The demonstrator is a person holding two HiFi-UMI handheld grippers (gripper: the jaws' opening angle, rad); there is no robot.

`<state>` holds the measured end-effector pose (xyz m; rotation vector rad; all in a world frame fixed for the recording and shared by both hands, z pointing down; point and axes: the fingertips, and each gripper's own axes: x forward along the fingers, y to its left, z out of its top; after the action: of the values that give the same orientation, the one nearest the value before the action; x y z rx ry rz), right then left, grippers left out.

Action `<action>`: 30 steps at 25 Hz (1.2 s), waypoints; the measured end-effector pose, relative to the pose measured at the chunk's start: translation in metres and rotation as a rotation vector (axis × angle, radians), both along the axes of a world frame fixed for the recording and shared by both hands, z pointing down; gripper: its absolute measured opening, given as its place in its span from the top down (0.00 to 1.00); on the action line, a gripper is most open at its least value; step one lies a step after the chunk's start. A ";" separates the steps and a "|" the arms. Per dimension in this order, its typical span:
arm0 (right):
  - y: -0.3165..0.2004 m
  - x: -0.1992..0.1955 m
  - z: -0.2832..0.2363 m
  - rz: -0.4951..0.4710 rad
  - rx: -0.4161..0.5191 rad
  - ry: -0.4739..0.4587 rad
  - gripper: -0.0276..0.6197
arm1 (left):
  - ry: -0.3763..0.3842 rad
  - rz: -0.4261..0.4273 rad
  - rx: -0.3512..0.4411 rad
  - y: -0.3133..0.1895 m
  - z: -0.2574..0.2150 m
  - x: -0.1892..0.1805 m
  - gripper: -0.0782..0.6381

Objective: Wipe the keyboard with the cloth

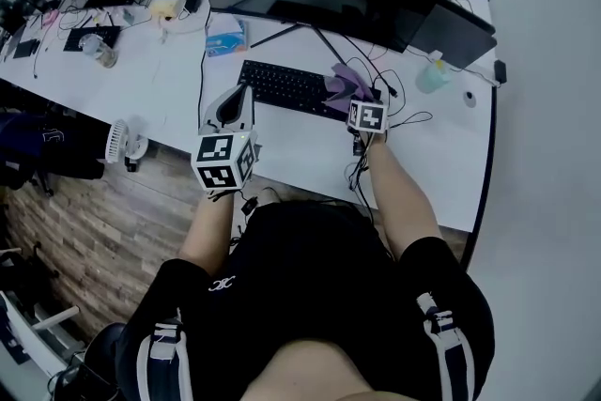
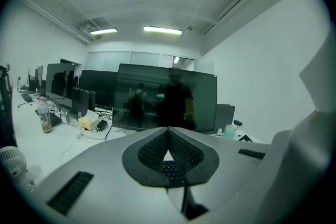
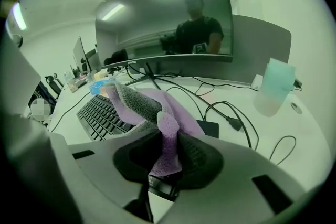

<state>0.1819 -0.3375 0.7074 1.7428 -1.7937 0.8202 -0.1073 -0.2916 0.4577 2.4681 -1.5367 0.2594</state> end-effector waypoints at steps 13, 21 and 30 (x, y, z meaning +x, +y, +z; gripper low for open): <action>0.033 0.045 0.003 0.026 0.033 -0.048 0.79 | -0.020 0.041 0.005 0.006 -0.001 0.055 0.87; 0.052 0.041 0.007 0.044 0.036 -0.027 0.79 | -0.028 0.030 -0.002 0.009 0.002 0.057 0.87; 0.057 0.018 0.016 -0.122 0.000 0.061 0.79 | -0.037 0.017 -0.006 0.011 0.003 0.046 0.87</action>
<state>0.1998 -0.2802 0.7237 1.6230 -1.8391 0.7098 -0.0613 -0.2804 0.4607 2.4863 -1.5276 0.3130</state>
